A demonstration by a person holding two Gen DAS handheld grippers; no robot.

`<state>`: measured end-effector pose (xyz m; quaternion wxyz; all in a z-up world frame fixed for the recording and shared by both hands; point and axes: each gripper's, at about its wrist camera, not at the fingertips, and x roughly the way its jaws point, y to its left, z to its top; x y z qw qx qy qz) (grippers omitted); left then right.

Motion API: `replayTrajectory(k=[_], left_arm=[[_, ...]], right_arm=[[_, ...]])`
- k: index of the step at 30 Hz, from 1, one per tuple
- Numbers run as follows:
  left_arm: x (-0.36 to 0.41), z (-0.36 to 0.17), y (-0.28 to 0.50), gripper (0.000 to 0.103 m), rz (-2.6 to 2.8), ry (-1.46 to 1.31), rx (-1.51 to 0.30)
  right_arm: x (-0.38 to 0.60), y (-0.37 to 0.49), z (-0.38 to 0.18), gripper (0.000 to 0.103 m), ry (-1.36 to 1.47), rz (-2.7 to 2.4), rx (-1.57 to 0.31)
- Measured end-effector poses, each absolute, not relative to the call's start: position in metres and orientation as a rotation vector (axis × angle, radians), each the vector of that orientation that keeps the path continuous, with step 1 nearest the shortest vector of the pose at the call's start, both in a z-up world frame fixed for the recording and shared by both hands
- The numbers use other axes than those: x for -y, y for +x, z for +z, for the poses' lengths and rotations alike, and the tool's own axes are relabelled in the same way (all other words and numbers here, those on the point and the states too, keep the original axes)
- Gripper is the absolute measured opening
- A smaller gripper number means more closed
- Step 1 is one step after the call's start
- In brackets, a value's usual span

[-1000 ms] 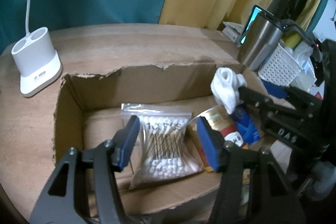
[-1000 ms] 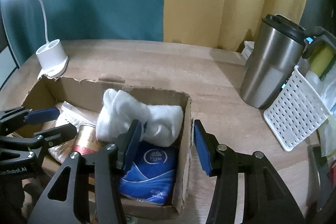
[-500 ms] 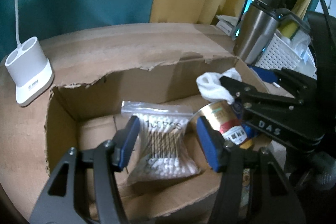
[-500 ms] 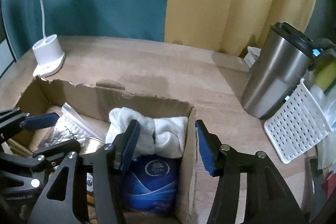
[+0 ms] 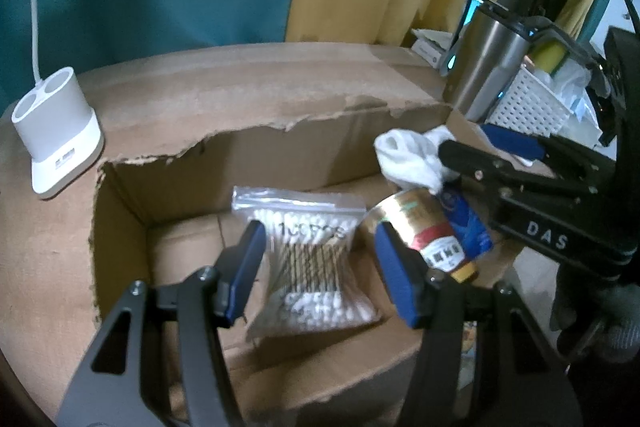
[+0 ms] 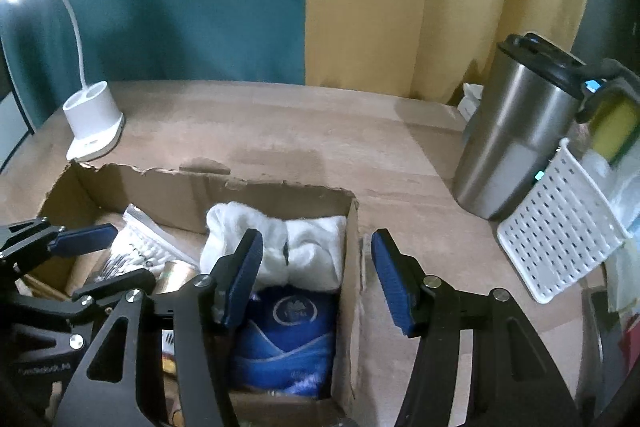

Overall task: Organize objects
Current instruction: 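Open both grippers to release the swab bag and sock into the box, then withdraw both grippers from the box toward the cartoon tissue pack and snack bag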

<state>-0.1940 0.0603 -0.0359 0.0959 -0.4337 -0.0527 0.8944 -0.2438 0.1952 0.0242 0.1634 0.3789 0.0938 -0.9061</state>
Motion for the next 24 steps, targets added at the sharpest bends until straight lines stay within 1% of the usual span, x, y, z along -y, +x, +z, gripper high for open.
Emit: replayTrajectory(k=[11, 18, 24], left_arm=[[-0.048, -0.022, -0.168, 0.059, 2.703, -1.260, 0.161], [-0.032, -0.014, -0.149, 0.059, 2.749, -1.247, 0.181], [-0.023, -0.010, -0.136, 0.059, 2.777, -1.242, 0.185]], right_arm=[[-0.205, -0.221, 0.025, 0.059, 1.108, -2.562, -0.242], [-0.214, -0.211, 0.010, 0.060, 1.193, -2.477, -0.125], [-0.212, -0.202, 0.013, 0.060, 1.202, -2.476, -0.118]])
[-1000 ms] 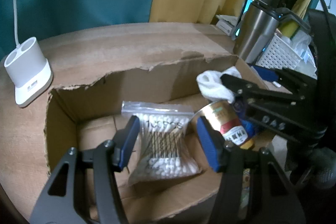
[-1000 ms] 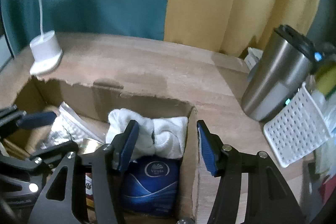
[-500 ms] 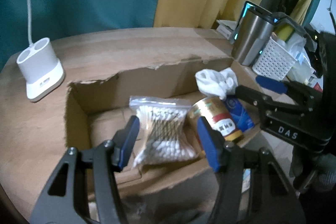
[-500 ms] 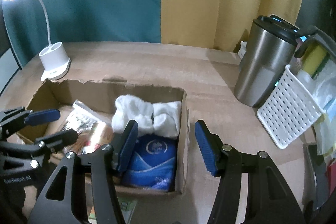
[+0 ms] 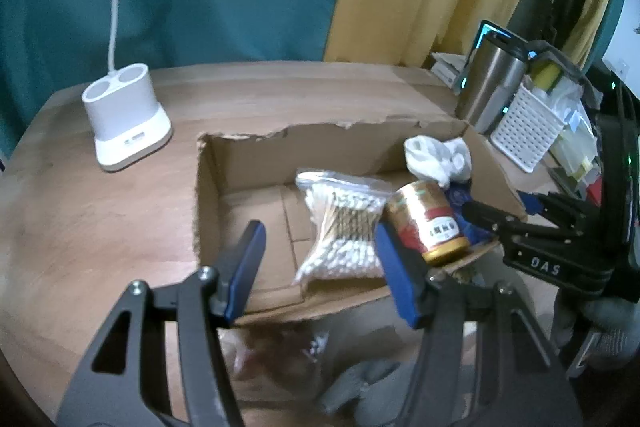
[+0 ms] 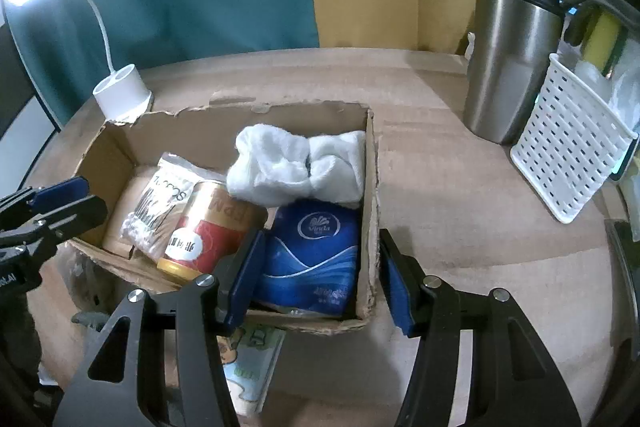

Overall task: Organize objects
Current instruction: 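Withdraw both grippers from the box toward the cartoon tissue pack and snack bag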

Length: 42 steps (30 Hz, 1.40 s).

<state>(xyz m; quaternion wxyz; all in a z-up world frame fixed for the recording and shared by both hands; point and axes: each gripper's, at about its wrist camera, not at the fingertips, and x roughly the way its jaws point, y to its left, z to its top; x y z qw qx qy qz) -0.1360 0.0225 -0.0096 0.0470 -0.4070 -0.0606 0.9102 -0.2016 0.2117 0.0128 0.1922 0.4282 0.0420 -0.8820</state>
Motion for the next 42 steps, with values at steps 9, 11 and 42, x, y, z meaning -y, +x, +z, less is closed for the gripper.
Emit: replayTrajectory(k=[9, 11, 42], left_arm=[[-0.013, -0.001, -0.116, 0.059, 2.800, -1.213, 0.191], [-0.011, 0.000, -0.112, 0.059, 2.805, -1.207, 0.196], [0.006, -0.001, -0.046, 0.061, 2.830, -1.167, 0.224]], right_arm=[[-0.214, -0.190, 0.021, 0.060, 1.157, -2.524, -0.148], [-0.216, -0.187, 0.024, 0.060, 1.148, -2.537, -0.149], [-0.219, -0.122, 0.035, 0.071, 1.108, -2.558, -0.172]])
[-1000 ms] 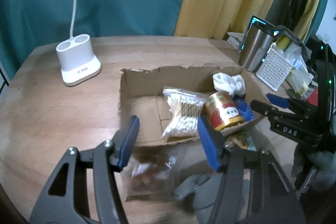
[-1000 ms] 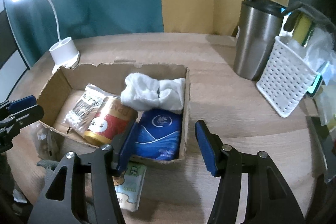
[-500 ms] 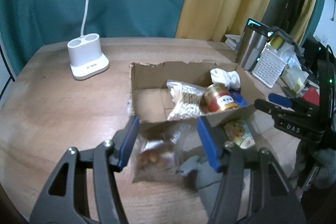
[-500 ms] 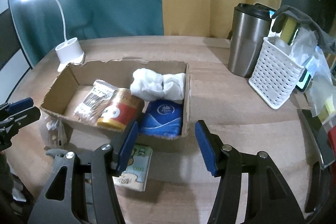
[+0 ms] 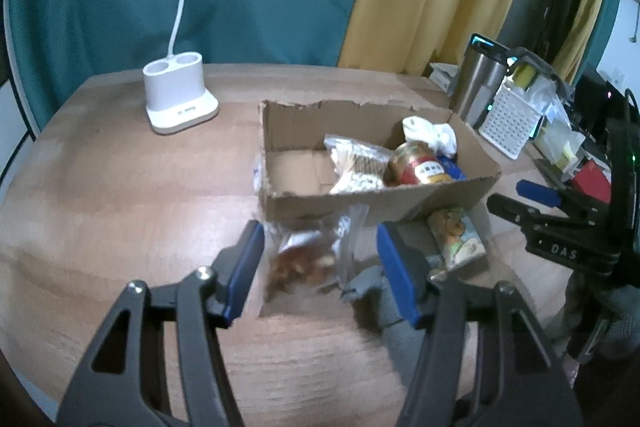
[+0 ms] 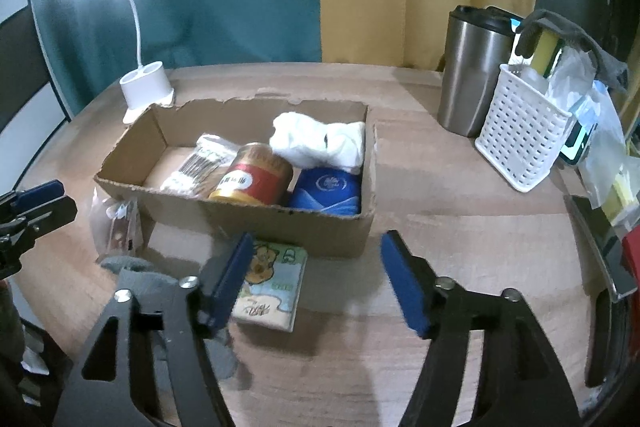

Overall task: Organize objects
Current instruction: 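Withdraw both grippers from the box toward the cartoon tissue pack and snack bag, then grasp the clear snack bag with the left gripper while the right grasps the cartoon tissue pack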

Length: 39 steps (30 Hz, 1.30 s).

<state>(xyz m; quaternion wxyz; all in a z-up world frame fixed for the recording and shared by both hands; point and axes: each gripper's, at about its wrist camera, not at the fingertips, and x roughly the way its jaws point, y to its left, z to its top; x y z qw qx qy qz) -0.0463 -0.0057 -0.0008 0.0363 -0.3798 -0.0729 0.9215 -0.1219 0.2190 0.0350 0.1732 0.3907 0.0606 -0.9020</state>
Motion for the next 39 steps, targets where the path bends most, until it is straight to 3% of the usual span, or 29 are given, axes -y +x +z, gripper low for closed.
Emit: replayTrajectory(k=[1, 4, 39], left_arm=[[0.006, -0.002, -0.045, 0.061, 2.829, -1.170, 0.224], [0.008, -0.007, -0.043, 0.077, 2.820, -1.169, 0.251], [0.004, -0.056, -0.084, 0.077, 2.789, -1.353, 0.220]], right_arm=[[-0.219, -0.121, 0.034, 0.071, 1.110, -2.556, -0.174], [-0.218, -0.117, 0.032, 0.071, 1.117, -2.548, -0.177], [-0.201, -0.131, -0.007, 0.071, 1.213, -2.420, -0.153]])
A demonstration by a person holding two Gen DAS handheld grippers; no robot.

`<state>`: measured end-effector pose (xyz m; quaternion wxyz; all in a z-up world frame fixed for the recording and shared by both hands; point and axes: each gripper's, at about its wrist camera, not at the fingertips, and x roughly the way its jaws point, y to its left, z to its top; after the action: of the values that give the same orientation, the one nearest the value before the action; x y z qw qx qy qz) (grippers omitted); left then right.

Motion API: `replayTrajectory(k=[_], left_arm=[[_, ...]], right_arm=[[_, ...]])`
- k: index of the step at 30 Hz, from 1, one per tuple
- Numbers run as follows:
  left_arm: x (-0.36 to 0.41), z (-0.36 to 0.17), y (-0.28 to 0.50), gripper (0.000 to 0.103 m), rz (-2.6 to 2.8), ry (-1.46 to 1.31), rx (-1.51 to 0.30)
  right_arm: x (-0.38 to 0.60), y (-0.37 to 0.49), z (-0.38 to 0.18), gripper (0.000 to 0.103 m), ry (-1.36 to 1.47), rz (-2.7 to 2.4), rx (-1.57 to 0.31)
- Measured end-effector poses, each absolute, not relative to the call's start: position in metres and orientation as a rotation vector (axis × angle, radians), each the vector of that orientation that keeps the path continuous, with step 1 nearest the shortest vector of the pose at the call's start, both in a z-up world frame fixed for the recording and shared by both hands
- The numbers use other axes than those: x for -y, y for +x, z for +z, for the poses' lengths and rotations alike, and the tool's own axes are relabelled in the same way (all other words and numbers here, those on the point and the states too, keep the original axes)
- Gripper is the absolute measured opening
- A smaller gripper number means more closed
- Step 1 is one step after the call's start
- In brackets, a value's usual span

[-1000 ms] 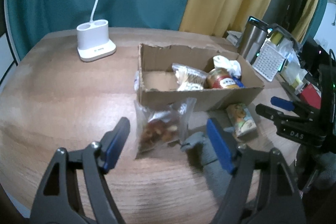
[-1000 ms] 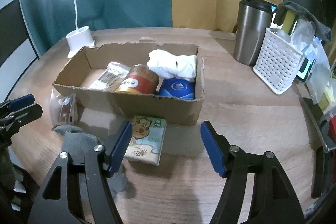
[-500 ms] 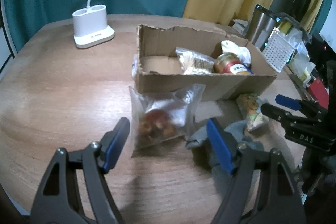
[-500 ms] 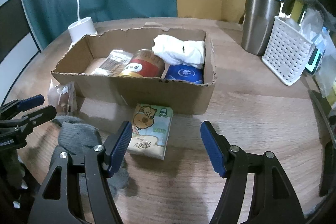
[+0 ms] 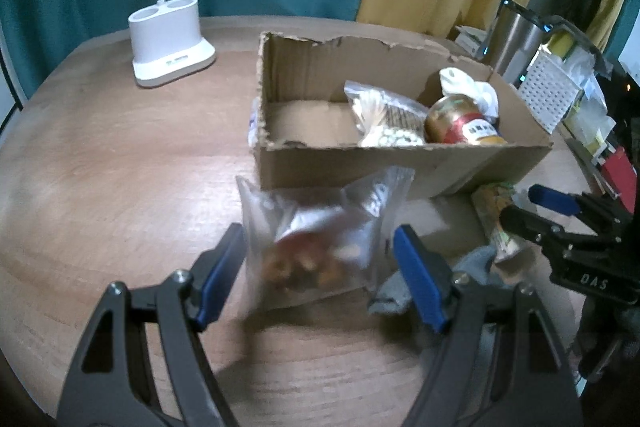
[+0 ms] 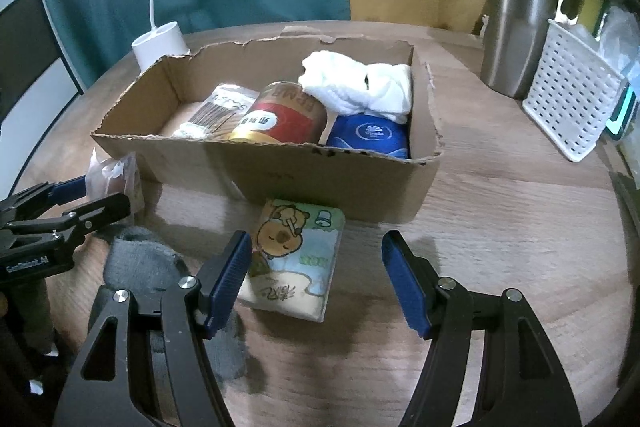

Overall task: Organize objects
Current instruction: 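Grasp the clear snack bag with the left gripper while the right grasps the cartoon tissue pack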

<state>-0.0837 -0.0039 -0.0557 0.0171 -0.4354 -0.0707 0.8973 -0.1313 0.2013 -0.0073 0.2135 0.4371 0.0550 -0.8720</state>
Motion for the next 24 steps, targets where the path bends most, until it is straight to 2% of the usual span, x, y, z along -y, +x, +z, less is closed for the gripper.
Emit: replayTrajectory(k=[15, 17, 24], left_arm=[[-0.0002, -0.0618, -0.0915, 0.076, 2.784, -1.346, 0.166], [-0.0002, -0.0609, -0.0904, 0.070, 2.786, -1.336, 0.162], [0.0011, -0.0593, -0.0869, 0.065, 2.779, -1.321, 0.164]], right_arm=[[-0.1942, -0.1396, -0.0129, 0.071, 1.238, -2.374, -0.151], [-0.1935, -0.1394, -0.0129, 0.070, 1.237, -2.374, -0.156], [-0.1913, -0.1383, -0.0147, 0.067, 1.242, -2.368, -0.174]])
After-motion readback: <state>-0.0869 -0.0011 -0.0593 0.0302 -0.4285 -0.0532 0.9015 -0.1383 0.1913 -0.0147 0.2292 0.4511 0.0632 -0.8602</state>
